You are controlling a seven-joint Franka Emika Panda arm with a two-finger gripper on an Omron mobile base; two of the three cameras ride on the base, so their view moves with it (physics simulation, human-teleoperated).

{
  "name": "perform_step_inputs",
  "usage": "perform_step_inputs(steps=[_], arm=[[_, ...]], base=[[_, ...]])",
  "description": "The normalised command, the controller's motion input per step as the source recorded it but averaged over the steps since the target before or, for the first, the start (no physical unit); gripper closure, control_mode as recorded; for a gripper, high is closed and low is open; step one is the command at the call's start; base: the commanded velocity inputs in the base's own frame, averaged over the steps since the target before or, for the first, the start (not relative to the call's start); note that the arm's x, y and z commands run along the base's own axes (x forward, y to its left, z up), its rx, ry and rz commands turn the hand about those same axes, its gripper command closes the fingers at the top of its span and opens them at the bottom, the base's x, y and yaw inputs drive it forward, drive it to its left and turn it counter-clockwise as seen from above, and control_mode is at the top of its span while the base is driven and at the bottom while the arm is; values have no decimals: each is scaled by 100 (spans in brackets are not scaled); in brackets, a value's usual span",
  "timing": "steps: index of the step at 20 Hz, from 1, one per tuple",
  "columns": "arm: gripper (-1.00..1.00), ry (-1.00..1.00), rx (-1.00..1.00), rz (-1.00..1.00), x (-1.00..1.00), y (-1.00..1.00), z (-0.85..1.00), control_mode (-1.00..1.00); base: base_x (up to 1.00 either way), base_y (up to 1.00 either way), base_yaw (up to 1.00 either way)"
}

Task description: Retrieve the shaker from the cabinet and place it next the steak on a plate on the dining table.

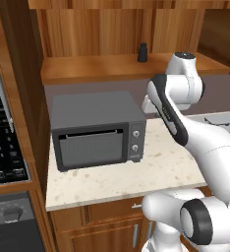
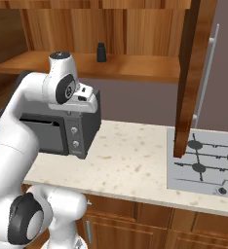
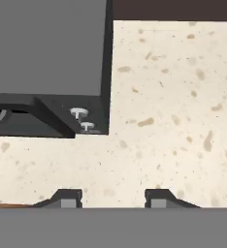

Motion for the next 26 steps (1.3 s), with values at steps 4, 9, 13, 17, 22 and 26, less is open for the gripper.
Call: perform_step_inputs(steps=[4,9,13,17,22,26], arm=[[-100,-4,0,0,-31,0,0,-100],[-100,-20,0,0,-69,0,2,-100],[-100,-17,0,0,-51,0,42,-100],[-100,-29,-1,0,-26,0,60,-100],[-100,-31,-3,0,-10,0,67,-100],[-100,-25,-2,0,0,-4,61,-100]], base=[[0,0,0],[0,0,0],[0,0,0],[0,0,0],[0,0,0],[0,0,0]])
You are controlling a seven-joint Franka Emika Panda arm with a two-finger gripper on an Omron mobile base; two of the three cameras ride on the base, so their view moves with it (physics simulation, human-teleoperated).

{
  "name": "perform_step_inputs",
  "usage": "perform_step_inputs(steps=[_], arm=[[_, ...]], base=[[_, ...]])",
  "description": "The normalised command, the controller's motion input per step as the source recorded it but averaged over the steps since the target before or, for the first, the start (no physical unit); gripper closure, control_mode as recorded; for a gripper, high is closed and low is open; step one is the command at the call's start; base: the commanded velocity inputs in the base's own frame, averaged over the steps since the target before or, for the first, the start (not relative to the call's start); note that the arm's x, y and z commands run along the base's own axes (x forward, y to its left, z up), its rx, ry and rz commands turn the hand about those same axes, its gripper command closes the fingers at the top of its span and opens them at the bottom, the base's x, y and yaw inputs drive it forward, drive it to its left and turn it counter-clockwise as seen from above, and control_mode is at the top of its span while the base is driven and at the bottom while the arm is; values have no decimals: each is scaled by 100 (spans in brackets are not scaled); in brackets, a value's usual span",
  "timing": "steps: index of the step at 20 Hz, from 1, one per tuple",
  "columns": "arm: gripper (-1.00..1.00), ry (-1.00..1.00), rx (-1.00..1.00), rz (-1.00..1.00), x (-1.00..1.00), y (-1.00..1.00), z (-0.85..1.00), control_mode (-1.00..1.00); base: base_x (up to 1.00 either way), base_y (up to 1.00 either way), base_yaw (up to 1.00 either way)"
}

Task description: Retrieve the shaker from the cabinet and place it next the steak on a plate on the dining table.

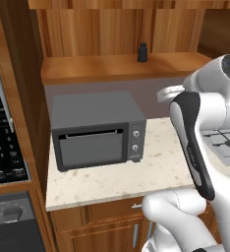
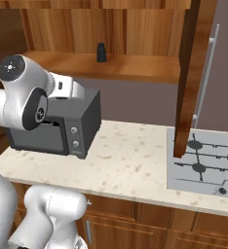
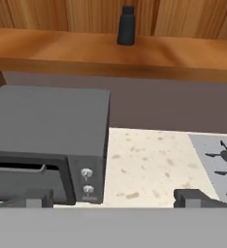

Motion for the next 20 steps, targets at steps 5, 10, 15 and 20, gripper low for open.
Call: perform_step_inputs(steps=[5,10,15,20], arm=[[-100,-16,0,0,3,-6,47,-100],[-100,-8,0,0,0,-14,58,-100],[-100,-4,0,0,13,-7,41,-100],[-100,-2,0,0,27,-2,15,-100]], base=[[0,0,0],[0,0,0],[0,0,0],[0,0,0]])
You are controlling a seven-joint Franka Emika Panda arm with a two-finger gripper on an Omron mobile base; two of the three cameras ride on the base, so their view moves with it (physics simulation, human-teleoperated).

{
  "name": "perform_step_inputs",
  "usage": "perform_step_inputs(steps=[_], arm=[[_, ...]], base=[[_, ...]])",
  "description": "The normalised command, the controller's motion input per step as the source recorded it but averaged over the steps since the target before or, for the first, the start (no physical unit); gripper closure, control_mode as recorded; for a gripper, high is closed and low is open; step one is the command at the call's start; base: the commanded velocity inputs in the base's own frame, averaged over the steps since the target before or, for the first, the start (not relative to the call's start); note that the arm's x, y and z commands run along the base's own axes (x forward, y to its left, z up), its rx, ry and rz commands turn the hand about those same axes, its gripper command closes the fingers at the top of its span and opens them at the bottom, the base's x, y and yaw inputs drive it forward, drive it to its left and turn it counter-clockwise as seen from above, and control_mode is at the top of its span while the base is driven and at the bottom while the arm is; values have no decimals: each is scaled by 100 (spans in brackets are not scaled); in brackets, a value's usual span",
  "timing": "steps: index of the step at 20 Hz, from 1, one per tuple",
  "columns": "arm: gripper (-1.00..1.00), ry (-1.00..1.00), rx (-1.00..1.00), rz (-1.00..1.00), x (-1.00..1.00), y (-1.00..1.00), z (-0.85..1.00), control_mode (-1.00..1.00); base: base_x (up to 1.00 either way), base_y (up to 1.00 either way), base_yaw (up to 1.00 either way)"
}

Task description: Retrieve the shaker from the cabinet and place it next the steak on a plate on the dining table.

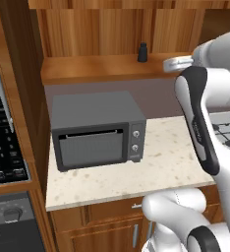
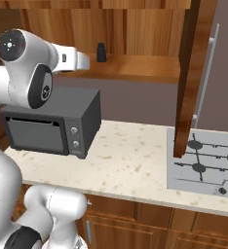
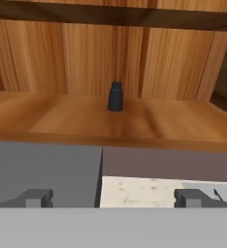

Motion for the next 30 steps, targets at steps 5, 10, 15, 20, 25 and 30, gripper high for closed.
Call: perform_step_inputs(steps=[5,10,15,20,25,30], arm=[[-100,0,0,0,47,0,0,-100],[-100,-2,0,0,48,0,0,-100],[-100,-4,0,0,51,0,0,-100],[-100,-5,0,0,51,0,0,-100],[-100,3,0,1,51,0,0,-100],[-100,2,0,0,46,0,0,-100]], base=[[0,0,0],[0,0,0],[0,0,0],[0,0,0],[0,0,0],[0,0,0]])
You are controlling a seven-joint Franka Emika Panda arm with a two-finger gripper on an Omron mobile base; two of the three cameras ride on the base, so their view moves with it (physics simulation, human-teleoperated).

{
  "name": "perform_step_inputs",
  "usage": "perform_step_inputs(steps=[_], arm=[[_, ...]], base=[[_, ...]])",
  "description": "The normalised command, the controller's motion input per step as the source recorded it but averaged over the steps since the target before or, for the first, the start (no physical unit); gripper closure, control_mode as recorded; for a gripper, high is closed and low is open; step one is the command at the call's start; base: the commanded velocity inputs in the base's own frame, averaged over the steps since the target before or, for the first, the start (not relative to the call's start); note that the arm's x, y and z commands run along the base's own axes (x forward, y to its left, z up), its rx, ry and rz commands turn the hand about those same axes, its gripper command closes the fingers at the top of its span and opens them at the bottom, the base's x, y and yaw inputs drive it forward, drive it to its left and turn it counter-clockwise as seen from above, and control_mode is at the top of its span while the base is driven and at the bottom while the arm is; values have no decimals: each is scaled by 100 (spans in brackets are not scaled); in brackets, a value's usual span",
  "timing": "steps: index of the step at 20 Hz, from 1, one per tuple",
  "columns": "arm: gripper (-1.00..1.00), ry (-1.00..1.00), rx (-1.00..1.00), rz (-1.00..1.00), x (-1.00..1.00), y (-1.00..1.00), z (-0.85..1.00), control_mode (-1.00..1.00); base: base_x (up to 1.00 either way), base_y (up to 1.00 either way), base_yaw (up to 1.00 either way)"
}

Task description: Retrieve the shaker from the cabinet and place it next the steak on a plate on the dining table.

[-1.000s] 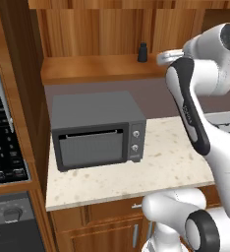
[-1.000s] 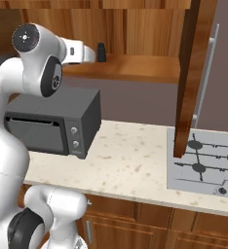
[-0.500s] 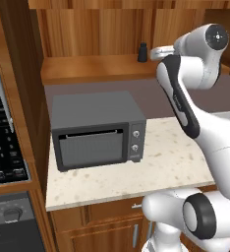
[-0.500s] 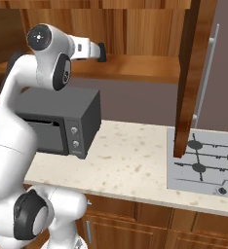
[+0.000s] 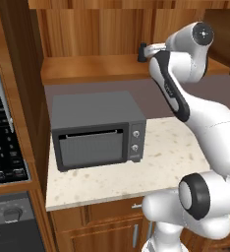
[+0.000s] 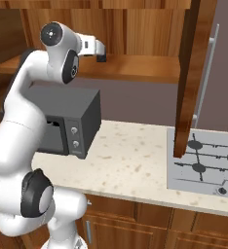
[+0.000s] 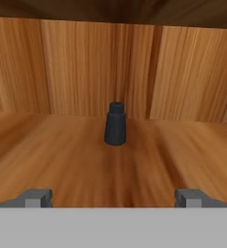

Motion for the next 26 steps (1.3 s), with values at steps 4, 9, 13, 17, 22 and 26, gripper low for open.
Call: perform_step_inputs(steps=[4,9,13,17,22,26], arm=[[-100,0,0,0,37,0,0,-100],[-100,0,0,0,29,0,0,-100],[-100,0,0,0,27,0,0,-100],[-100,0,0,0,24,0,0,-100],[-100,0,0,0,25,0,0,-100],[-100,0,0,0,29,0,0,-100]], base=[[0,0,0],[0,0,0],[0,0,0],[0,0,0],[0,0,0],[0,0,0]])
